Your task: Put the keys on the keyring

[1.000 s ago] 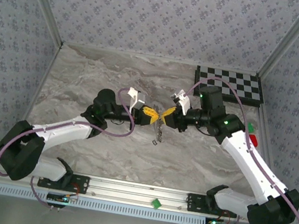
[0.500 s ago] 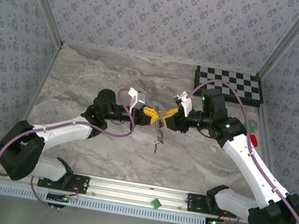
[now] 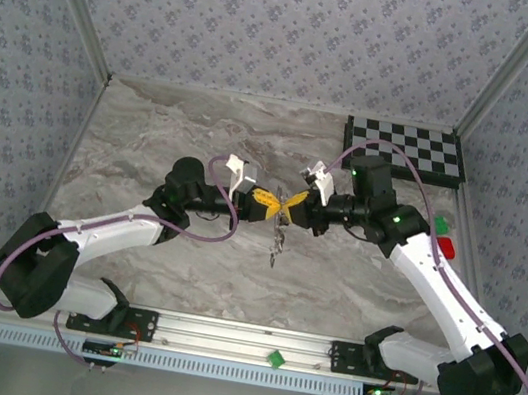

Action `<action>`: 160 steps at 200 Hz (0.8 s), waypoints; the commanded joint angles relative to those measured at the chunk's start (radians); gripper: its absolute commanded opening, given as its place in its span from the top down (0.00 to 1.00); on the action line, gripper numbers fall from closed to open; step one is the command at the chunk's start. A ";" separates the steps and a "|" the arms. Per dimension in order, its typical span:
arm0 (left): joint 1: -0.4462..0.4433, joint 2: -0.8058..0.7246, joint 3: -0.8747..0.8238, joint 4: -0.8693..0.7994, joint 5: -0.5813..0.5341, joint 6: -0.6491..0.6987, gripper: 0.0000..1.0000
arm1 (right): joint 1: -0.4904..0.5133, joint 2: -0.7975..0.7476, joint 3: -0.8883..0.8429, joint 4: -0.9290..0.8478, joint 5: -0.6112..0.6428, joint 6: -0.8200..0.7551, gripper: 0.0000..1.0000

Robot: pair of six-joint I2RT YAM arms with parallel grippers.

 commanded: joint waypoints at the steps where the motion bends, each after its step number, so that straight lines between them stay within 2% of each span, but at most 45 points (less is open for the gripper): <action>1: -0.006 -0.030 0.016 0.052 0.015 0.001 1.00 | 0.008 0.003 0.019 -0.019 -0.026 -0.005 0.96; 8: -0.006 -0.030 0.016 0.052 0.017 0.001 1.00 | 0.009 0.003 0.020 -0.023 -0.025 -0.008 1.00; 63: -0.006 -0.025 0.033 0.005 0.027 0.020 1.00 | 0.016 0.004 0.068 -0.111 0.029 -0.053 1.00; 73: -0.005 -0.025 0.042 -0.024 0.034 0.036 0.92 | 0.022 0.009 0.087 -0.142 0.052 -0.071 1.00; 92: -0.006 -0.025 0.046 -0.050 0.045 0.056 0.86 | 0.043 0.031 0.142 -0.230 0.093 -0.119 1.00; 121: -0.006 -0.028 0.051 -0.082 0.051 0.080 0.84 | 0.096 0.087 0.231 -0.361 0.176 -0.187 1.00; 160: -0.005 -0.025 0.061 -0.126 0.075 0.109 0.82 | 0.125 0.150 0.312 -0.463 0.195 -0.221 1.00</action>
